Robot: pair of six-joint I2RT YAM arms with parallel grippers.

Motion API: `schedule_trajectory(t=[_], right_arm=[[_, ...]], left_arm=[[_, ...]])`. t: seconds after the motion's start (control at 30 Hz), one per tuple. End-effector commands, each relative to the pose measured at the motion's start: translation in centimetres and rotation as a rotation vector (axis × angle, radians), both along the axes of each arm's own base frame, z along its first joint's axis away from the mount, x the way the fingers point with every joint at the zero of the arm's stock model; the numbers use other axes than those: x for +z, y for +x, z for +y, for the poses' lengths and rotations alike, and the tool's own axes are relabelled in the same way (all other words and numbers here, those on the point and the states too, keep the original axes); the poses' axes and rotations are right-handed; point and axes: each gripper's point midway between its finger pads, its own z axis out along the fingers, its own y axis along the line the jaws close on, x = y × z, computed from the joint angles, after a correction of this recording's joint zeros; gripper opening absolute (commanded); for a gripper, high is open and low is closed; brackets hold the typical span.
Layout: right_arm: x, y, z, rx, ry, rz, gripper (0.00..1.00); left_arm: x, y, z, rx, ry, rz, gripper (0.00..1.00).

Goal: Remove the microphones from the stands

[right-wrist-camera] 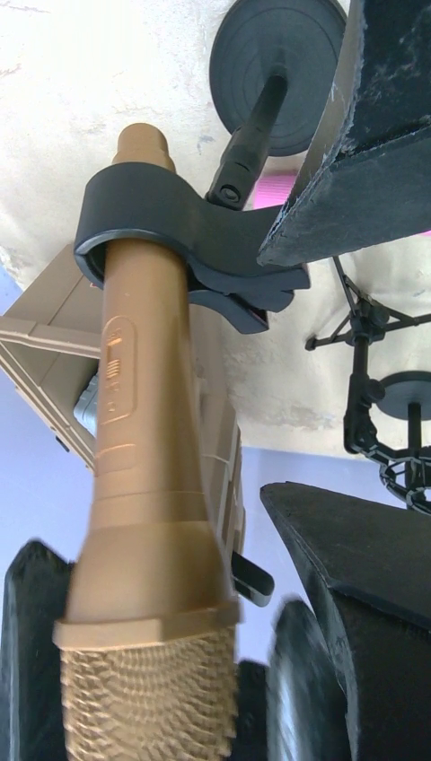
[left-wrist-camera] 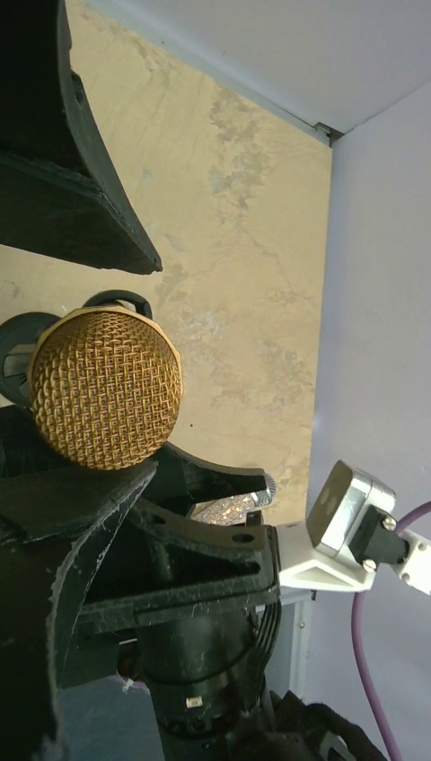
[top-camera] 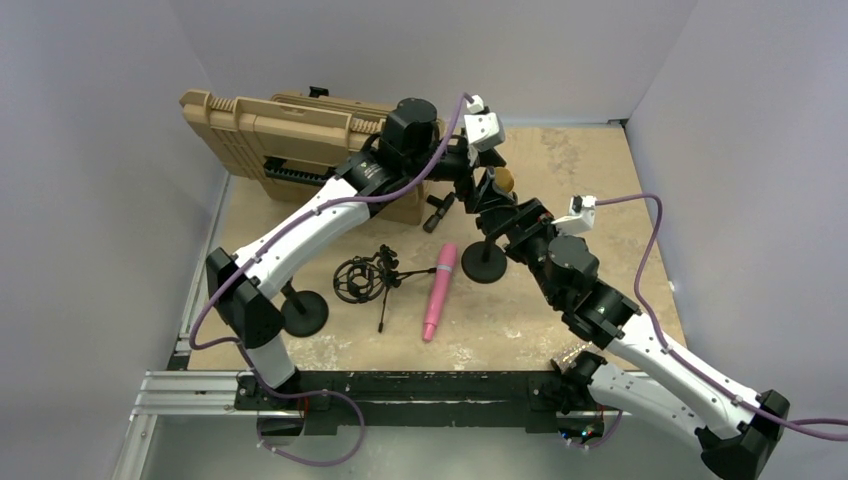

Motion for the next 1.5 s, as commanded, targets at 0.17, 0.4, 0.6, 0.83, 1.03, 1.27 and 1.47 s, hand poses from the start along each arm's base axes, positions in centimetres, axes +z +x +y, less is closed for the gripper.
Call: schedule_trajectory(t=[0.17, 0.4, 0.6, 0.83, 1.03, 1.27, 1.47], right_arm=[[-0.2, 0.1, 0.2, 0.001, -0.005, 0.004, 0.89], [0.0, 1.1, 0.0, -0.055, -0.008, 0.021, 0.87], [-2.5, 2.3, 0.1, -0.11, -0.052, 0.094, 0.86], [-3.4, 3.8, 0.8, -0.131, -0.099, 0.08, 0.86], [-3.1, 5.4, 1.3, -0.158, -0.166, 0.043, 0.86], [-3.4, 6.9, 1.1, -0.208, -0.258, 0.021, 0.87], [-0.2, 6.7, 0.8, -0.184, -0.297, -0.114, 0.83]], left_arm=[[3.8, 1.9, 0.3, 0.184, -0.094, -0.109, 0.4], [4.6, 2.1, 0.7, 0.434, -0.046, -0.135, 0.0], [4.0, 3.8, 2.9, 0.693, -0.032, -0.052, 0.0], [3.7, 5.5, 3.7, 0.833, -0.058, 0.007, 0.0], [3.7, 6.1, 3.9, 0.874, -0.065, 0.026, 0.0], [3.3, 6.2, 3.4, 0.867, -0.058, 0.035, 0.0], [3.5, 6.1, 3.2, 0.849, -0.058, 0.02, 0.0]])
